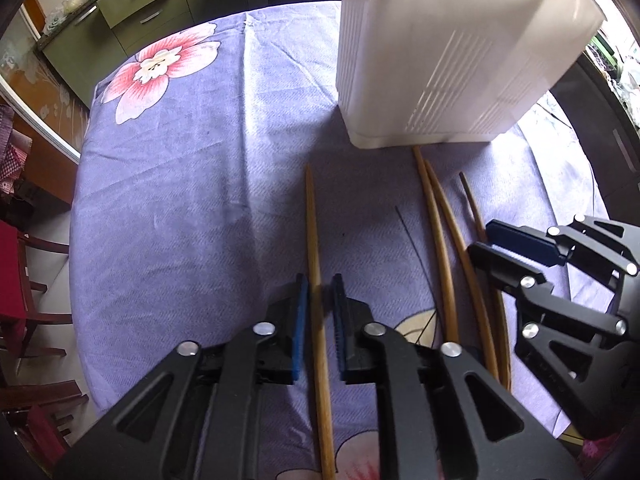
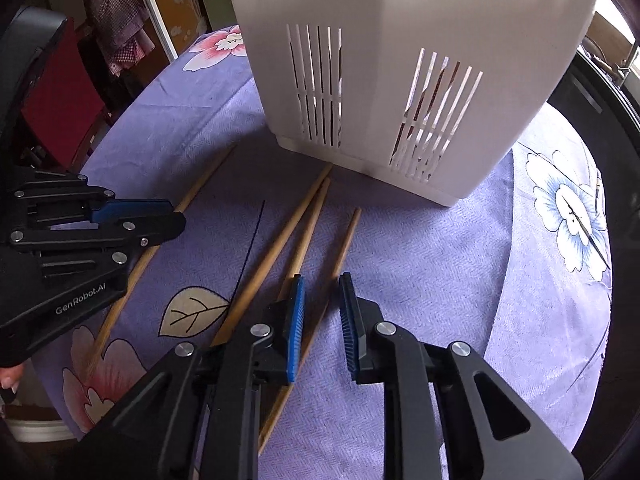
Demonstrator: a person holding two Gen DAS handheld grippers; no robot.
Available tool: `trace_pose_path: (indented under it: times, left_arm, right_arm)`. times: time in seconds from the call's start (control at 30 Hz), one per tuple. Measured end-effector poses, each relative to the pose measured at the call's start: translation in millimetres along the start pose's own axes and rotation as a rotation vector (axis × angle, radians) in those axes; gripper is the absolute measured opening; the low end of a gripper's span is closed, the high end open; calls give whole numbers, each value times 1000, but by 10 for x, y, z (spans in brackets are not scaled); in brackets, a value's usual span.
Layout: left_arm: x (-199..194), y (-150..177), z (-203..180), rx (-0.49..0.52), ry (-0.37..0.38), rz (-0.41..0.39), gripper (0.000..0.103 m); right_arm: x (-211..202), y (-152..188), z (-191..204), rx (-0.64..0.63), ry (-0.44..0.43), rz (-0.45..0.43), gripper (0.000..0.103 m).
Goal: Organize utensils
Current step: 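Lower both tools onto the remaining chopsticks and close on one each, then lift the chopsticks with both tools and drop them into the white holder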
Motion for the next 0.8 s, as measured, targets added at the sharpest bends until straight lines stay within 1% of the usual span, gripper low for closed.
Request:
trace_pose_path:
  times: [0.07, 0.13, 0.17, 0.2, 0.23, 0.33, 0.4, 0.53, 0.67, 0.8]
  left_arm:
    - [13, -51, -26, 8, -13, -3, 17]
    - [15, -70, -47, 14, -20, -6, 16]
    - [16, -77, -51, 14, -20, -5, 16]
    - [18, -82, -62, 16, -18, -4, 14]
    - [13, -84, -71, 20, -20, -4, 6]
    - [-3, -89, -90, 21, -20, 1, 6]
    - [-57, -114, -83, 11, -14, -11, 6]
    - [-250, -102, 37, -4, -12, -57, 6]
    - [-574, -71, 121, -18, 8, -122, 6]
    - [-902, 31, 188, -21, 28, -187, 6]
  right_arm:
    - [20, -16, 22, -4, 8, -1, 18]
    - [41, -8, 44, -6, 4, -5, 11]
    - [48, -16, 42, -2, 1, -8, 9]
    - [56, -20, 38, 0, -3, -11, 8]
    - [62, -25, 45, 2, -7, -13, 7]
    - [29, -32, 37, 5, -17, -31, 6]
    - [-51, -30, 29, 14, -33, -53, 6]
    - [-349, -48, 45, 11, -53, -118, 6]
    - [-808, -34, 103, -7, -74, -207, 6]
    - [-1247, 37, 184, -22, -85, -295, 6]
Point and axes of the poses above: each gripper's, at about its wrist camera, not at the fingertips, and x roughly the way its jaws point, z to its left, y to its underside, the point moved 7 cm from there along x, roughly the way its jaws point, and after that the axes turned 13 degrees about -y, right-handed, at the moved point
